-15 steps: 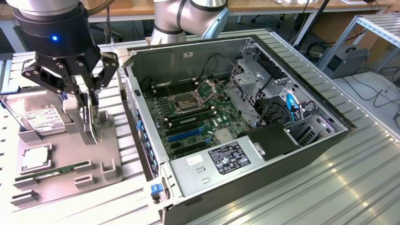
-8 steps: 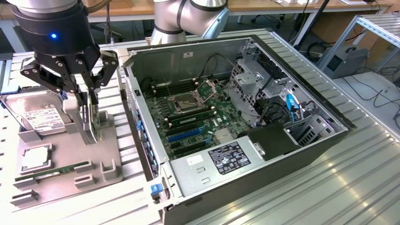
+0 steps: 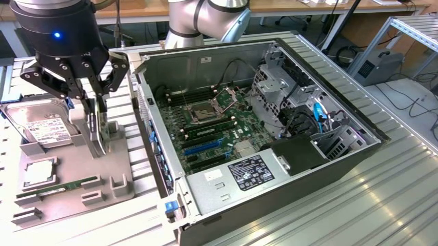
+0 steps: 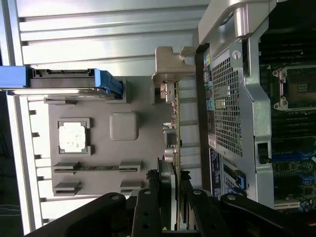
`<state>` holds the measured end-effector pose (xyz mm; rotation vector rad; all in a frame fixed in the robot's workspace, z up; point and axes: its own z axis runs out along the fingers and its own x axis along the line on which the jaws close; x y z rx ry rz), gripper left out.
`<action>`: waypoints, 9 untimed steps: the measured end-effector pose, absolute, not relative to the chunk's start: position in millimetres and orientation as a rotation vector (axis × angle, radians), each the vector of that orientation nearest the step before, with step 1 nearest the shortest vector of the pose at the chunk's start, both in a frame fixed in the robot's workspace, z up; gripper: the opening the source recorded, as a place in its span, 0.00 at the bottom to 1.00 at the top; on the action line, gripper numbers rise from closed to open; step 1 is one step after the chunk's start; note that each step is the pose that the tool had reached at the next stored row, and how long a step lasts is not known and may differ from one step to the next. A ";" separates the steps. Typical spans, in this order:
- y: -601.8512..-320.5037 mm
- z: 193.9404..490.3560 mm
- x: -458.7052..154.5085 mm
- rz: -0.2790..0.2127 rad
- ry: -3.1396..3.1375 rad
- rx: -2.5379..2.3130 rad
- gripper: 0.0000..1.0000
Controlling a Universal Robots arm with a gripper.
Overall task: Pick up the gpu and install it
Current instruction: 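Pick up the gpu and move the gpu toward the slot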
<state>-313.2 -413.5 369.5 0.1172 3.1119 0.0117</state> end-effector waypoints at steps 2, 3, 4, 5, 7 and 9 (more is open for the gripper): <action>-413.5 370.5 -313.2 0.011 3.112 0.117 0.27; -413.5 371.0 -313.2 0.011 3.112 0.117 0.27; -413.5 371.4 -313.2 0.011 3.112 0.117 0.27; -413.5 371.9 -313.2 0.012 3.112 0.117 0.27; -413.5 372.8 -313.2 0.012 3.112 0.117 0.27; -413.5 373.7 -313.2 0.012 3.112 0.117 0.27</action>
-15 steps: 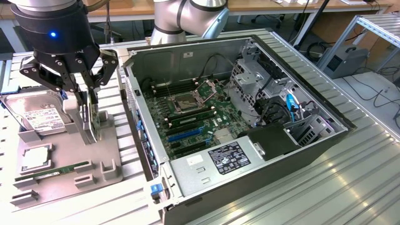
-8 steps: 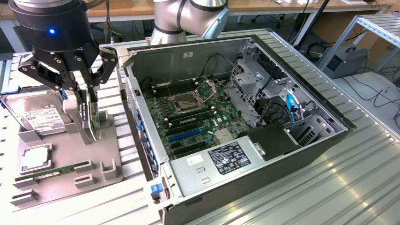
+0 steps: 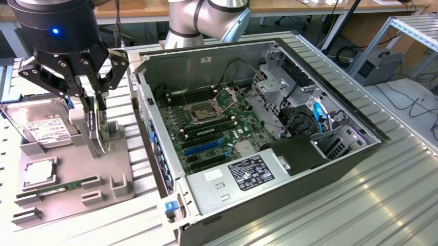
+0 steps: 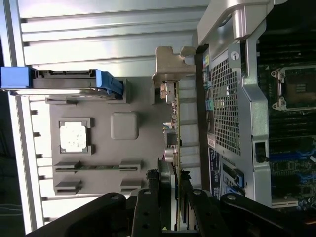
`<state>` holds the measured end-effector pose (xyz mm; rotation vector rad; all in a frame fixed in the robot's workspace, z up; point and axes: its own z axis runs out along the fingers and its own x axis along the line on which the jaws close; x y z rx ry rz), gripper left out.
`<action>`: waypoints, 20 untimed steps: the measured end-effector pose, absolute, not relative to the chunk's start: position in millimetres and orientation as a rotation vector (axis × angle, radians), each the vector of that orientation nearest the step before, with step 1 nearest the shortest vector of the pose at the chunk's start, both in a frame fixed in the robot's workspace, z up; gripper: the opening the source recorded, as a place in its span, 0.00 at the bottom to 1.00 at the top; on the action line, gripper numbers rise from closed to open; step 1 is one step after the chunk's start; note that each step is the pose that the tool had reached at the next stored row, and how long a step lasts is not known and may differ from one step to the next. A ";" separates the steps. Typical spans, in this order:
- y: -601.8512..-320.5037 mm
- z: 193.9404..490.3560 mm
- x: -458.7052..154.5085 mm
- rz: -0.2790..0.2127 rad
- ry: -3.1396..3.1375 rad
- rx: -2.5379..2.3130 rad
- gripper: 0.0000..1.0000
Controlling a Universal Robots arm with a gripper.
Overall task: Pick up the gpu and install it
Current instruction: 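Pick up the gpu and move the gpu toward the slot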
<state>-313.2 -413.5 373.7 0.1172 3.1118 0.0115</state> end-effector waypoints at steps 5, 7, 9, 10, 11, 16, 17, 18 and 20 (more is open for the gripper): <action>-413.5 376.3 -313.2 0.012 3.112 0.117 0.27; -413.5 377.3 -313.2 0.011 3.112 0.117 0.27; -413.5 378.3 -313.2 0.011 3.112 0.117 0.27; -413.5 378.8 -313.2 0.011 3.112 0.117 0.27; -413.5 379.3 -313.2 0.012 3.112 0.117 0.27; -413.5 381.9 -313.2 0.011 3.112 0.117 0.27; -413.5 382.5 -313.2 0.012 3.112 0.117 0.27; -413.5 383.0 -313.2 0.011 3.112 0.117 0.27; -413.5 383.9 -313.2 0.012 3.112 0.117 0.27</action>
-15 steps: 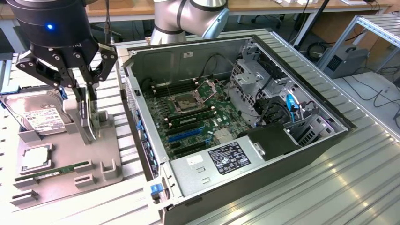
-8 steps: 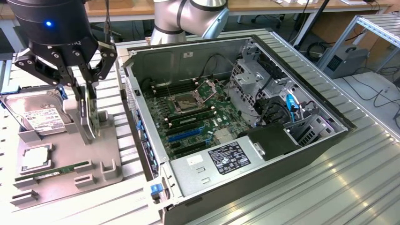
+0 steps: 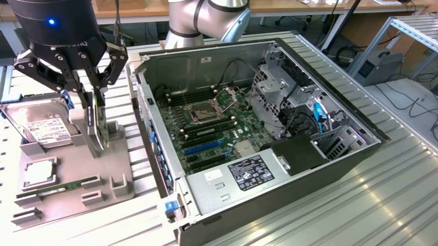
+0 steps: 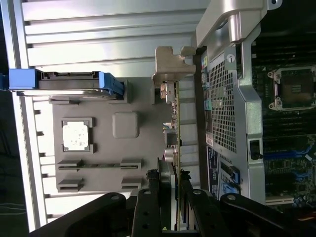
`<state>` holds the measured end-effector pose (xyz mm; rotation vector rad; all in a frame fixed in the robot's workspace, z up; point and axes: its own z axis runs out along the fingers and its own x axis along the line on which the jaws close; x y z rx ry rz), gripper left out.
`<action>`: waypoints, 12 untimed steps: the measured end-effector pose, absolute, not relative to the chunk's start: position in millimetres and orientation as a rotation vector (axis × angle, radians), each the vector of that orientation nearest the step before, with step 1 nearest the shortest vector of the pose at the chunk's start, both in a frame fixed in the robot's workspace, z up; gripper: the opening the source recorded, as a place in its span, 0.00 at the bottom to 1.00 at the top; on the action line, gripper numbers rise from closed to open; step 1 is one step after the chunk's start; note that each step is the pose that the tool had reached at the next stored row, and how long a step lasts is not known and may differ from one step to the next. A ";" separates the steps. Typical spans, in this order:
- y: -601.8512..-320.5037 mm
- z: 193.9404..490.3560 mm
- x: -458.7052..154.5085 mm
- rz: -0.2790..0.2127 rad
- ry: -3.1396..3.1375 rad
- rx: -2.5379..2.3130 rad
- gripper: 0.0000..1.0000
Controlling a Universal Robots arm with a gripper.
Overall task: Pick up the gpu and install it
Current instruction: 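Pick up the gpu and move the gpu toward the slot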
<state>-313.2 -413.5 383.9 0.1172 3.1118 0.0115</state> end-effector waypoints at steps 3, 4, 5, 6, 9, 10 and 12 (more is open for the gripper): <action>-413.5 385.5 -313.2 0.012 3.112 0.117 0.27; -413.5 386.0 -313.2 0.012 3.112 0.117 0.27; -413.5 386.5 -313.2 0.012 3.112 0.117 0.27; -413.5 387.0 -313.2 0.011 3.112 0.117 0.27; -413.5 388.3 -313.2 0.011 3.112 0.117 0.27; -413.5 388.7 -313.2 0.012 3.112 0.117 0.27; -413.5 389.5 -313.2 0.012 3.112 0.117 0.27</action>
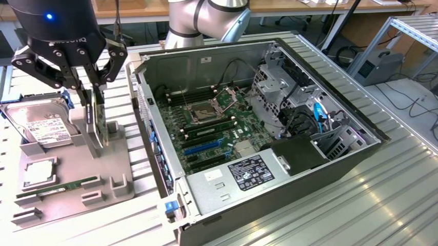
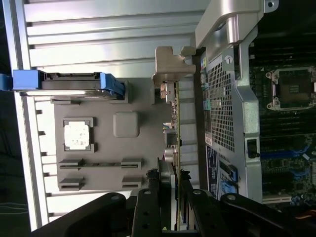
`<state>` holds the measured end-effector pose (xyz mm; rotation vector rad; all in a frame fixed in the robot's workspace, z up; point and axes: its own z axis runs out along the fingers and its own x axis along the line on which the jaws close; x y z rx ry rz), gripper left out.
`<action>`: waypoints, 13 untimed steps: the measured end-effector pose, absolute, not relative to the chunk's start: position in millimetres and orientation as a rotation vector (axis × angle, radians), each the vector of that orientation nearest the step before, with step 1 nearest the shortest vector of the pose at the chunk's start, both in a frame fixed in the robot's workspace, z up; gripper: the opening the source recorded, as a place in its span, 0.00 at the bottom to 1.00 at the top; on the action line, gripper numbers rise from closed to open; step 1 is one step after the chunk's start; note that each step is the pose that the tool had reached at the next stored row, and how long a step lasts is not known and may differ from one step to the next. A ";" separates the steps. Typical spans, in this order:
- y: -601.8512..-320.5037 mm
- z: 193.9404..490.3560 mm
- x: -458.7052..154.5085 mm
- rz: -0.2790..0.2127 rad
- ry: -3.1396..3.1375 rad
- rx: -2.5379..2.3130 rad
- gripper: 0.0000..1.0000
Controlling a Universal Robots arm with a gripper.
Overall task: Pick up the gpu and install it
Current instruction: 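Pick up the gpu and move the gpu toward the slot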
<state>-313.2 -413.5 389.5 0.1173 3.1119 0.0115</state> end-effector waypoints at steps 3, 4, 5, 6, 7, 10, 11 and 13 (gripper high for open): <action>-413.5 390.7 -313.2 0.012 3.112 0.117 0.27; -413.5 391.2 -313.2 0.011 3.112 0.117 0.27; -413.5 391.6 -313.2 0.011 3.112 0.117 0.27; -413.5 392.1 -313.2 0.011 3.112 0.117 0.27; -413.5 392.5 -313.2 0.011 3.112 0.117 0.27; -413.5 393.4 -313.2 0.012 3.112 0.117 0.27; -413.5 393.8 -313.2 0.012 3.112 0.117 0.27; -413.5 394.7 -313.2 0.012 3.112 0.117 0.27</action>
